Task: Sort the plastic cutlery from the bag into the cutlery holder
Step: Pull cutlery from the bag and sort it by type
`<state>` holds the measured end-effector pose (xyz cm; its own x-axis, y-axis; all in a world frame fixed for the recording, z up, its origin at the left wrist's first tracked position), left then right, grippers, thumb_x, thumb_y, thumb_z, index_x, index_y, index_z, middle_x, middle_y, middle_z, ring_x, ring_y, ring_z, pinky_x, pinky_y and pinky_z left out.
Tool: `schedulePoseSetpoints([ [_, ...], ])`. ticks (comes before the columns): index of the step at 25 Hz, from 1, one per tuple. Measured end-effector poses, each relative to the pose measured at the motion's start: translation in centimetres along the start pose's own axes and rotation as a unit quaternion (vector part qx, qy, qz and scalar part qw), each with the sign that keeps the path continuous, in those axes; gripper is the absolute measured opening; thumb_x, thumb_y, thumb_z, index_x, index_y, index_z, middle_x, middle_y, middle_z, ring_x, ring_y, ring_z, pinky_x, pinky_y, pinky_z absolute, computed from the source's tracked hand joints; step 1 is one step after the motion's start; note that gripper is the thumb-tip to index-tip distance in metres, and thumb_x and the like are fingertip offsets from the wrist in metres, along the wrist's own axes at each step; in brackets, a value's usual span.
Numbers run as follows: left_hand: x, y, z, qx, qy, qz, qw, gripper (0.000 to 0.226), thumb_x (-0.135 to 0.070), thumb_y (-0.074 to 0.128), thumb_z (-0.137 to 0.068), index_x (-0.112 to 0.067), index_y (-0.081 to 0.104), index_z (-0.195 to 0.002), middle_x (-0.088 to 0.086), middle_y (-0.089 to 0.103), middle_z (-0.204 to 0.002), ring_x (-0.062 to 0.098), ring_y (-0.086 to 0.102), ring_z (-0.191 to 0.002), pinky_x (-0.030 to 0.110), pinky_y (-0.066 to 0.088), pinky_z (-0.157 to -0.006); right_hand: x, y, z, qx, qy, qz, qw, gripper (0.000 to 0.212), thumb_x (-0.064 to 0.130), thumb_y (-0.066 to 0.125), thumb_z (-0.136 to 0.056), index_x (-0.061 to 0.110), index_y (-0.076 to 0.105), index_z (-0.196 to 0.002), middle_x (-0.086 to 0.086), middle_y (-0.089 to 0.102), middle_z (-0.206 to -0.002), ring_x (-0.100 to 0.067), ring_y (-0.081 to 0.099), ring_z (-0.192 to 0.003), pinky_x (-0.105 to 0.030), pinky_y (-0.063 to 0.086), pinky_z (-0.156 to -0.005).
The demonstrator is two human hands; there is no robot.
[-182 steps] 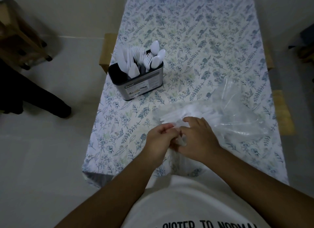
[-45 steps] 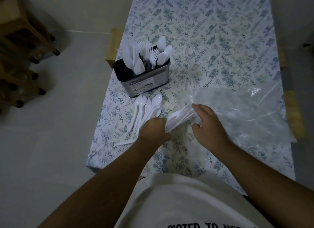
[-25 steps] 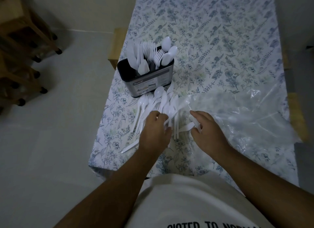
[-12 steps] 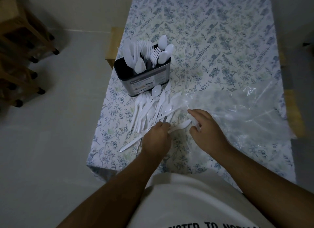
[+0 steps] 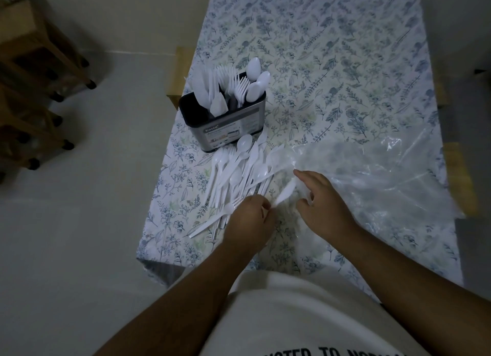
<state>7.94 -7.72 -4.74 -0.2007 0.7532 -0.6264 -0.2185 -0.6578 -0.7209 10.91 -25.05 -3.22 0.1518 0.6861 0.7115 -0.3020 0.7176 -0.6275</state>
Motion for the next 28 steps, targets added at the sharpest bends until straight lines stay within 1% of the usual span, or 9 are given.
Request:
schedulePoseSetpoints([
  [2, 1.8, -0.6, 1.3, -0.020, -0.078, 0.102, 0.991, 0.010, -0.032, 0.063, -0.095, -0.022, 0.063, -0.094, -0.006, 0.061, -0.075, 0.007, 0.057, -0.062, 0.018, 0.045, -0.054, -0.2, -0.2, -0.3, -0.004, 0.013, -0.015, 1.000, 0.063, 0.006, 0.056, -0.094, 0.027, 0.043, -0.152, 0.005, 0.039, -0.156, -0.006, 0.047, -0.094, -0.041, 0.049, -0.104],
  [4, 3.0, -1.8, 2.0, -0.067, -0.143, 0.183, 0.970, 0.011, -0.032, 0.066, -0.094, -0.023, 0.063, -0.090, -0.005, 0.061, -0.070, 0.005, 0.057, -0.056, 0.018, 0.047, -0.049, -0.4, -0.6, -0.7, -0.012, 0.028, -0.017, 0.999, 0.064, 0.004, 0.055, -0.093, 0.024, 0.043, -0.153, 0.002, 0.039, -0.157, -0.007, 0.044, -0.097, -0.040, 0.048, -0.106],
  [9, 1.7, -5.0, 0.4, -0.128, -0.153, 0.247, 0.948, 0.023, -0.041, 0.063, -0.096, -0.019, 0.061, -0.102, -0.006, 0.059, -0.074, -0.001, 0.055, -0.058, 0.007, 0.042, -0.047, 2.1, 0.7, -0.2, 0.040, 0.002, -0.048, 0.998, 0.060, 0.010, 0.061, -0.095, 0.025, 0.045, -0.151, 0.006, 0.044, -0.147, -0.016, 0.057, -0.086, -0.011, 0.047, -0.084],
  [13, 0.0, -2.7, 0.5, -0.066, -0.170, 0.282, 0.942, 0.041, -0.045, 0.068, -0.091, -0.028, 0.050, -0.124, -0.005, 0.069, -0.091, 0.007, 0.068, -0.079, 0.018, 0.049, -0.061, 3.2, 0.5, 0.9, 0.022, 0.009, -0.185, 0.982, 0.045, 0.016, 0.056, -0.100, 0.034, 0.056, -0.141, 0.012, 0.063, -0.125, -0.014, 0.070, -0.084, -0.036, 0.062, -0.075],
  [17, 1.5, -1.6, 0.7, -0.091, -0.203, 0.335, 0.916, 0.061, -0.009, 0.061, -0.094, -0.023, 0.034, -0.147, 0.008, 0.070, -0.099, 0.014, 0.071, -0.077, 0.019, 0.055, -0.058, 1.2, -3.2, 1.3, -0.125, -0.077, 0.207, 0.967, 0.050, 0.027, 0.062, -0.079, 0.027, 0.068, -0.128, 0.002, 0.067, -0.120, -0.025, 0.057, -0.110, -0.043, 0.047, -0.093],
  [19, 1.4, -2.5, 0.9, -0.134, -0.182, 0.297, 0.928, 0.065, -0.007, 0.056, -0.096, -0.021, 0.028, -0.153, 0.010, 0.058, -0.127, 0.015, 0.065, -0.102, 0.023, 0.057, -0.081, -0.6, -2.8, 1.7, -0.089, -0.061, 0.263, 0.959, 0.059, 0.034, 0.065, -0.071, 0.027, 0.066, -0.130, 0.002, 0.065, -0.127, -0.026, 0.053, -0.121, -0.044, 0.039, -0.101],
  [21, 0.4, -3.3, 1.1, -0.166, -0.086, 0.136, 0.973, 0.064, -0.010, 0.058, -0.096, -0.020, 0.032, -0.153, 0.006, 0.038, -0.152, 0.017, 0.041, -0.137, 0.028, 0.035, -0.112, -1.9, -2.0, 2.2, -0.058, -0.044, 0.257, 0.964, 0.058, 0.032, 0.067, -0.072, 0.025, 0.065, -0.130, 0.003, 0.064, -0.132, -0.025, 0.054, -0.126, -0.043, 0.037, -0.107],
  [24, -1.3, -1.1, 1.2, -0.090, 0.066, -0.062, 0.992, 0.055, -0.020, 0.053, -0.098, -0.021, 0.040, -0.152, 0.002, 0.028, -0.163, 0.021, 0.018, -0.153, 0.041, 0.021, -0.123, -2.3, -2.6, 2.3, -0.102, -0.044, 0.272, 0.956, 0.042, 0.019, 0.073, -0.080, 0.026, 0.070, -0.122, 0.003, 0.068, -0.131, -0.023, 0.058, -0.125, -0.048, 0.034, -0.111],
  [28, -2.0, 1.5, 0.7, 0.010, 0.071, -0.014, 0.997, 0.059, -0.018, 0.042, -0.103, -0.017, 0.022, -0.159, 0.004, 0.013, -0.168, 0.021, 0.004, -0.156, 0.038, 0.013, -0.126, 0.7, -5.0, 1.6, -0.153, -0.079, 0.307, 0.936, 0.030, 0.014, 0.070, -0.086, 0.028, 0.077, -0.111, 0.004, 0.074, -0.119, -0.023, 0.063, -0.116, -0.053, 0.037, -0.108],
])
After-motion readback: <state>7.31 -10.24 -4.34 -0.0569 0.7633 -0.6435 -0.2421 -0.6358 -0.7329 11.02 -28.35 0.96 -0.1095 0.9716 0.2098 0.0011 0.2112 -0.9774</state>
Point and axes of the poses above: each hand's wrist, its own z-axis away from the middle knuckle, its own y-axis out of the palm, x = y × z, the point moved 7 cm from there along -z, towards the middle knuckle
